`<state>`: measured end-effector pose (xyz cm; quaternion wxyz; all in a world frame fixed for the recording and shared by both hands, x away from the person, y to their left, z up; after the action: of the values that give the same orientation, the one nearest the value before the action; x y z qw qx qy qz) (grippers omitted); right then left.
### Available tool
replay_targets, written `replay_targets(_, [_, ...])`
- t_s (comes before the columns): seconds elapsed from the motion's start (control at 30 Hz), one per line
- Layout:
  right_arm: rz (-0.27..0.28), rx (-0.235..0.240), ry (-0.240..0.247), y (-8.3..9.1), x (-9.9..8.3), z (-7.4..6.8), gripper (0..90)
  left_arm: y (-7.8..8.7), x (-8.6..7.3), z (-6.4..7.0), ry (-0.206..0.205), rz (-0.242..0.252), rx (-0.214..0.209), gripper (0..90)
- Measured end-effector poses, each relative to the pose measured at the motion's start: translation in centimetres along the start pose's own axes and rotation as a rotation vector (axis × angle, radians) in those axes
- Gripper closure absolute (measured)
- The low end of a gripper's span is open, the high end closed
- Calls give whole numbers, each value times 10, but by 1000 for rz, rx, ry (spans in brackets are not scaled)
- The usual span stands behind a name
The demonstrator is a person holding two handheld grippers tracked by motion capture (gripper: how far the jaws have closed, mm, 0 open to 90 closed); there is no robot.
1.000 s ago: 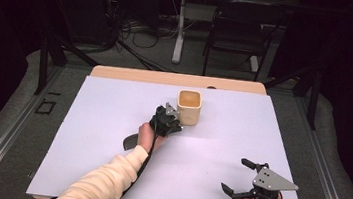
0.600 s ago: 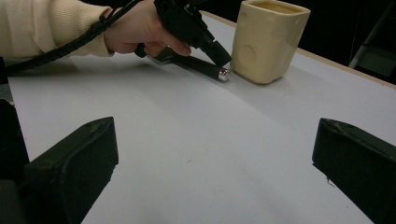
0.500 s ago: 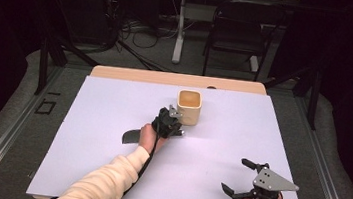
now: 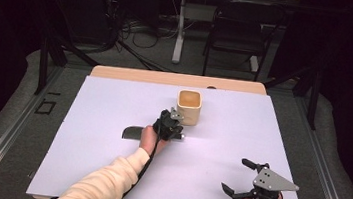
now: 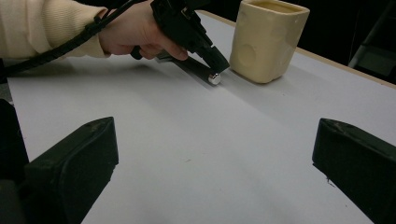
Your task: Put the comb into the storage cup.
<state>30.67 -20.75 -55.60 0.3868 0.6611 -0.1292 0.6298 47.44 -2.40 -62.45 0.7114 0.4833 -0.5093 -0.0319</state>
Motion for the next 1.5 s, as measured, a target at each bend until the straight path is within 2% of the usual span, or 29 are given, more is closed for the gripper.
replay_targets(0.3, [-1,-1,-1,0,0,0,0,3,-3,9,3,-7,-37,900])
replay_targets(0.43, [-3,-1,-1,0,0,0,0,5,-3,15,26,-4,-59,900])
replay_targets(0.7, [-3,-2,0,1,0,1,0,7,-8,23,2,-21,-82,900])
replay_targets(0.87, [-2,-3,0,1,0,1,0,10,-12,28,7,-25,-99,900])
replay_targets(1.03, [-1,-3,3,1,0,1,0,14,-16,31,-2,-34,-112,900])
replay_targets(1.5, [-2,-5,-4,2,0,1,0,24,-31,31,14,-53,-126,900])
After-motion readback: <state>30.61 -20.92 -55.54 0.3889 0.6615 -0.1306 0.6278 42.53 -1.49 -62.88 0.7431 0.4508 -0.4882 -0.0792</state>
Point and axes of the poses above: each handheld gripper's, and its own axes: y roughly backward along the jaws, x roughly out of its top, z roughly to its right, the point moved 10 cm from there along -y, roughly forward along the jaws, and after that the axes turned 1 degree about -x, right-handed, at the moved point
